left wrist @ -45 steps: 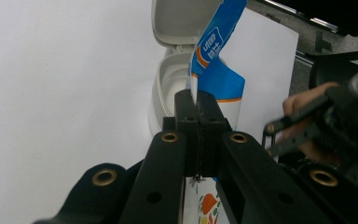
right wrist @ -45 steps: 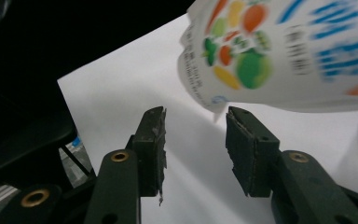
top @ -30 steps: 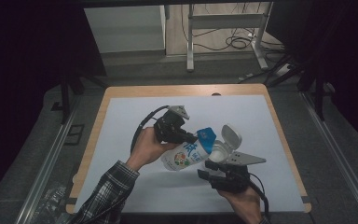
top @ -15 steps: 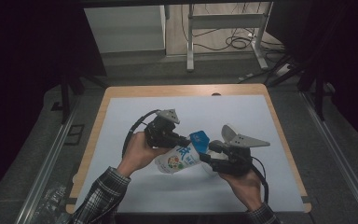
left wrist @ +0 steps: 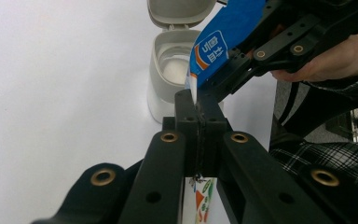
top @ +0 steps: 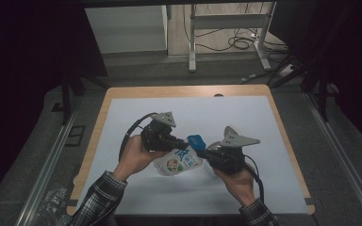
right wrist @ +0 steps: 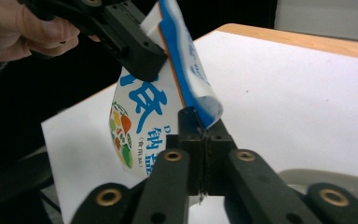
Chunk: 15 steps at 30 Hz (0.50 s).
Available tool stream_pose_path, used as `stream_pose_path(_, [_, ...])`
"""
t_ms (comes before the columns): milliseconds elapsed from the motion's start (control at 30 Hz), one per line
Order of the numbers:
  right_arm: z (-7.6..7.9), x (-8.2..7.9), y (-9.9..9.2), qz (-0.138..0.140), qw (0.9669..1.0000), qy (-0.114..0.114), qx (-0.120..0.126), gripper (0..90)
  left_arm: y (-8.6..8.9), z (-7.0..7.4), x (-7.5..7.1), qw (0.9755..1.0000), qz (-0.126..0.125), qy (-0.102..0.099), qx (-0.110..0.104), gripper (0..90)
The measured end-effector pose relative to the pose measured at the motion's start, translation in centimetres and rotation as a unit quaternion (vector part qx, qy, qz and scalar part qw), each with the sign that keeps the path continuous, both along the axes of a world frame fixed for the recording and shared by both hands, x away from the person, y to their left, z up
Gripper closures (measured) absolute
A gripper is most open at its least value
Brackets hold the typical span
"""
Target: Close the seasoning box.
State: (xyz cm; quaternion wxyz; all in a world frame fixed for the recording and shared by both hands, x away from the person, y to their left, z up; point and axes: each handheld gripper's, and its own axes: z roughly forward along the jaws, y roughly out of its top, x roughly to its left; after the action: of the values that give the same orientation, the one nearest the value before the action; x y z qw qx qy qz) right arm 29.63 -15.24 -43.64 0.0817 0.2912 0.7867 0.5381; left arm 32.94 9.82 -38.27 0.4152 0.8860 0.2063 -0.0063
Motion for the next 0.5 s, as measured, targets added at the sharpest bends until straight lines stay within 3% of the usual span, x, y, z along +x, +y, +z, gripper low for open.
stream_pose_path(133, [0.4, -0.1, 0.3, 0.003, 0.9999, -0.005, -0.014, 89.3, 0.5, -0.4, -0.2, 0.9999, 0.007, -0.011, -0.006, 86.9])
stream_pose_path(267, [0.9, -0.2, 0.8, 0.007, 0.9995, -0.014, -0.029, 89.4, 1.0, -0.9, -0.3, 0.9996, 0.022, -0.018, -0.005, 78.8])
stream_pose_path(300, [1.1, -0.2, 1.0, 0.008, 0.9992, -0.020, -0.034, 89.4, 1.1, -1.2, -0.4, 0.9993, 0.028, -0.023, -0.004, 72.5])
stream_pose_path(467, [1.5, 0.0, 1.7, 0.010, 0.9978, -0.028, -0.060, 89.4, 1.4, -2.4, -0.8, 0.9977, 0.056, -0.038, 0.007, 57.6])
stream_pose_path(500, [1.7, 0.1, 1.9, 0.009, 0.9971, -0.030, -0.069, 89.4, 1.4, -2.6, -0.8, 0.9972, 0.062, -0.040, 0.010, 50.6])
